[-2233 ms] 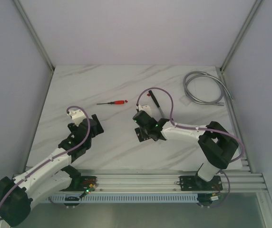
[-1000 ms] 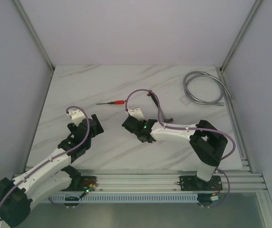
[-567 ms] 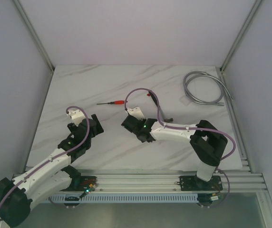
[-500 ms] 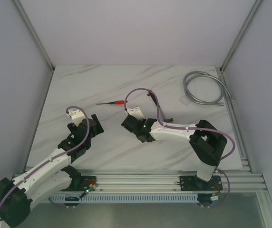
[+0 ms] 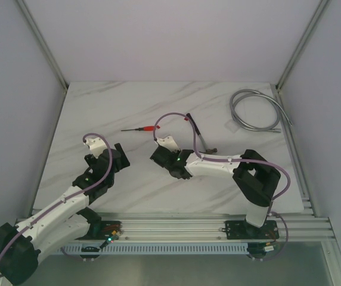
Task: Snap on the fuse box
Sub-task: Install the fuse at the fuse box base.
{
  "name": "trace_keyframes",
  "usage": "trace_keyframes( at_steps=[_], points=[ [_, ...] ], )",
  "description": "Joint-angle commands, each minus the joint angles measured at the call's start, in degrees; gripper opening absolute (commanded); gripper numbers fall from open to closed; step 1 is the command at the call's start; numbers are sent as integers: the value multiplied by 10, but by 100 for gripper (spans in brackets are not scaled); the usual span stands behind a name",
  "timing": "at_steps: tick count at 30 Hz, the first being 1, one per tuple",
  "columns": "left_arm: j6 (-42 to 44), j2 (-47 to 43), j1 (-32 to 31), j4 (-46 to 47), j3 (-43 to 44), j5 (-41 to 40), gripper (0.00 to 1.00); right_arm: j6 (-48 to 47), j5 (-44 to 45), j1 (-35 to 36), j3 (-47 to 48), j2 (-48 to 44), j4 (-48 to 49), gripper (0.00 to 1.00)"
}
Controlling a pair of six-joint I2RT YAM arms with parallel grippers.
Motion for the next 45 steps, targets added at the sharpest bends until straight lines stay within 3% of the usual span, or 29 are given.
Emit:
trace_keyframes(
  at_steps=[1, 6, 16, 36, 41, 45],
  points=[
    [-4, -5, 4, -7, -1, 0, 100, -9, 8, 9, 19, 16, -4, 19],
    [-3, -4, 4, -6, -2, 0, 100, -10, 15, 13, 19, 21, -7, 20],
    [-4, -7, 3, -7, -3, 0, 100, -1, 3, 20, 25, 7, -12, 34],
    [-4, -13, 3, -6, -4, 3, 100, 56, 4, 17, 11, -51, -1, 40],
    [-5, -12, 3, 1, -5, 22, 100, 86, -70, -15, -55, -106, 64, 40],
    [-21, -7, 3, 33, -19, 107, 100, 97, -159, -53, -127, -176, 151, 41]
  ],
)
